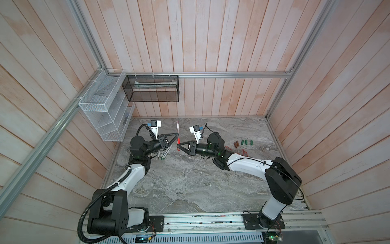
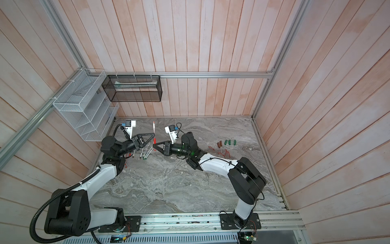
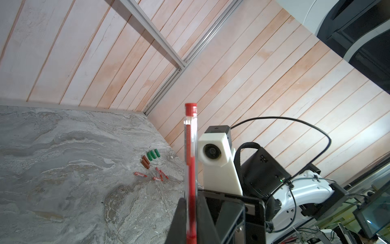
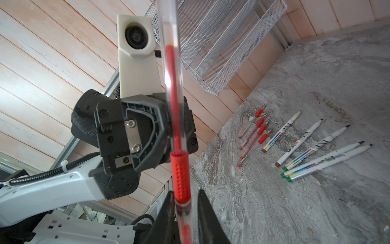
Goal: Open the pen caps
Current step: 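Close the left gripper on the pen's clear body below the cap, then pull the red cap off with the right gripper away from the left gripper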
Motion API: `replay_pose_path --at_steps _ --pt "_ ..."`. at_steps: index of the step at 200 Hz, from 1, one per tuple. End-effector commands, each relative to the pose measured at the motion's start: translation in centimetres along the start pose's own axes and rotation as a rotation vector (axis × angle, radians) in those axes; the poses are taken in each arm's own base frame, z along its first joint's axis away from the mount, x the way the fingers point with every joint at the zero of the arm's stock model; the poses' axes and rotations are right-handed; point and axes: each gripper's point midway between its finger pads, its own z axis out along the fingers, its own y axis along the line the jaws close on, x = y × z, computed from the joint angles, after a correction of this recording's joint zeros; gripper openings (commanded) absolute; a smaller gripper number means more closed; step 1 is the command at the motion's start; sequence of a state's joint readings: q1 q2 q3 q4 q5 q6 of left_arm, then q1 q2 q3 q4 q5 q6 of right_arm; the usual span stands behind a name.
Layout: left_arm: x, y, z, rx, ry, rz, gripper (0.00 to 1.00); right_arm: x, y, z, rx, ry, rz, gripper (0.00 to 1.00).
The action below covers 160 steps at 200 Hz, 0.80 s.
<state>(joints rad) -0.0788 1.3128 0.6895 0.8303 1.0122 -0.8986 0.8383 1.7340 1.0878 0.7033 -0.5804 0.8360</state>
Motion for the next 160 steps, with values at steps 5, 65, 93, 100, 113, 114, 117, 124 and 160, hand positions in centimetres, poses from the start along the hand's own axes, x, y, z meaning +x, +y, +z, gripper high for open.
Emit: replay_pose_path --at_steps 5,65,93,100,113,114,117,124,160 --pt "-0.3 -0.3 0.2 0.013 -0.007 0.028 0.00 0.5 0.5 0.9 -0.034 0.023 0.000 0.21" --pt "-0.4 -0.7 0.0 0.013 -0.011 0.035 0.09 -0.5 -1.2 -0.5 0.091 0.007 -0.057 0.00" --pt "-1.2 -0.7 -0.5 -0.003 -0.014 0.055 0.48 -2.0 -4.5 -3.7 0.328 0.015 -0.154 0.00" --pt "-1.6 -0.5 -0.8 -0.012 -0.018 0.051 0.52 -2.6 -5.4 -4.7 0.432 0.027 -0.212 0.00" --pt "-2.4 -0.3 -1.1 -0.030 -0.022 0.053 0.57 -3.6 -7.0 -7.0 0.626 0.054 -0.333 0.00" --pt "-2.4 -0.3 -1.2 -0.032 -0.022 0.054 0.58 -3.7 -7.1 -7.2 0.643 0.056 -0.343 0.00" --pt "-2.6 -0.3 -1.2 -0.035 -0.021 0.056 0.59 -3.9 -7.4 -7.8 0.684 0.063 -0.370 0.00" --pt "-2.9 0.0 -1.4 -0.050 -0.019 0.061 0.61 -4.7 -8.1 -9.3 0.790 0.065 -0.436 0.00" --pt "-3.6 0.2 -1.8 -0.083 0.045 0.049 0.67 -8.6 -8.0 -15.9 1.260 0.104 -0.890 0.00"
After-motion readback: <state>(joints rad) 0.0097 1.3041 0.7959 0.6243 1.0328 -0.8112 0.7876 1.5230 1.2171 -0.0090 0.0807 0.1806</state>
